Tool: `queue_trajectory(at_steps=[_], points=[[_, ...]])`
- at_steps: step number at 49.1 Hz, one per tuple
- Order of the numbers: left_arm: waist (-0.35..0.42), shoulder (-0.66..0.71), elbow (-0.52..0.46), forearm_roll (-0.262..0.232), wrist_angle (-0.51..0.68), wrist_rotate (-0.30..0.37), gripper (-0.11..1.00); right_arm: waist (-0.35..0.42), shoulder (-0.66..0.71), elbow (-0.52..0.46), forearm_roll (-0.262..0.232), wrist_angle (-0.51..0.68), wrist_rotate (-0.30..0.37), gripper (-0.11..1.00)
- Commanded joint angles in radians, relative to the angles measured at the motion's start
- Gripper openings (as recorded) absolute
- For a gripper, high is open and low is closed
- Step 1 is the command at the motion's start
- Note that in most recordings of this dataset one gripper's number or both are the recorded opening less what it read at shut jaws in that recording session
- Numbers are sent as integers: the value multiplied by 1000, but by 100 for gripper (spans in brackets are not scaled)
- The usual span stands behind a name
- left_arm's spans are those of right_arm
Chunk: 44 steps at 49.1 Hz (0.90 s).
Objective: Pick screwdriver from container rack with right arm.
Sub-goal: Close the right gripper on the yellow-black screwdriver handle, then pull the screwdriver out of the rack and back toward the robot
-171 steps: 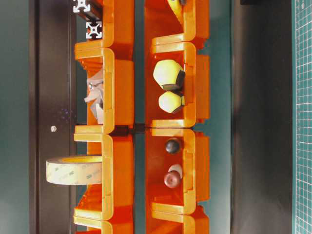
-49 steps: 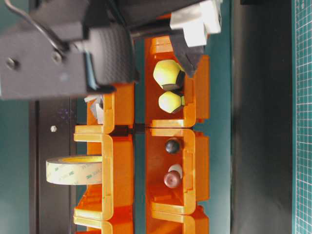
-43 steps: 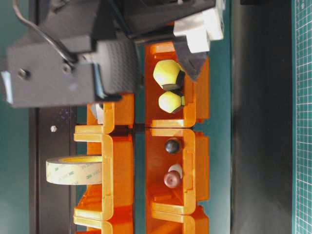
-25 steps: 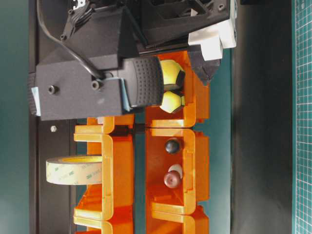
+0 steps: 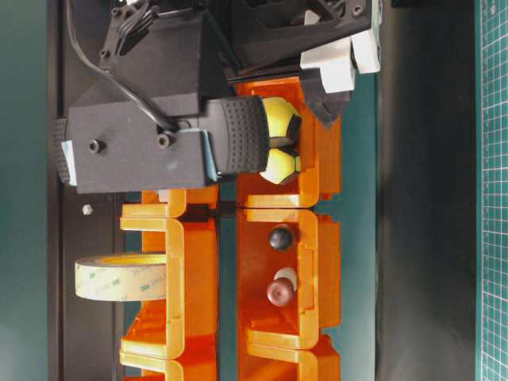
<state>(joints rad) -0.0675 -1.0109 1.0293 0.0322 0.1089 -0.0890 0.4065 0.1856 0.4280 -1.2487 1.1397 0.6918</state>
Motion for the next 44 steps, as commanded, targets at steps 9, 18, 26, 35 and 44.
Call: queue_trajectory(at_steps=[9, 18, 26, 35, 44], points=[[-2, 3, -11, 5, -6, -3, 0, 0, -14, -9, -2, -37, 97, 61], [-5, 3, -11, 3, -9, -3, 0, -2, -14, -12, -2, -32, 109, 49], [-14, 3, -11, 3, -9, -9, 0, 0, -11, -18, 0, 9, 109, 42], [-15, 3, -11, 3, -9, -9, 0, 5, -12, -35, 0, 58, 103, 41], [-15, 3, -11, 3, -9, -9, 0, 20, -18, -57, 0, 106, 98, 41]])
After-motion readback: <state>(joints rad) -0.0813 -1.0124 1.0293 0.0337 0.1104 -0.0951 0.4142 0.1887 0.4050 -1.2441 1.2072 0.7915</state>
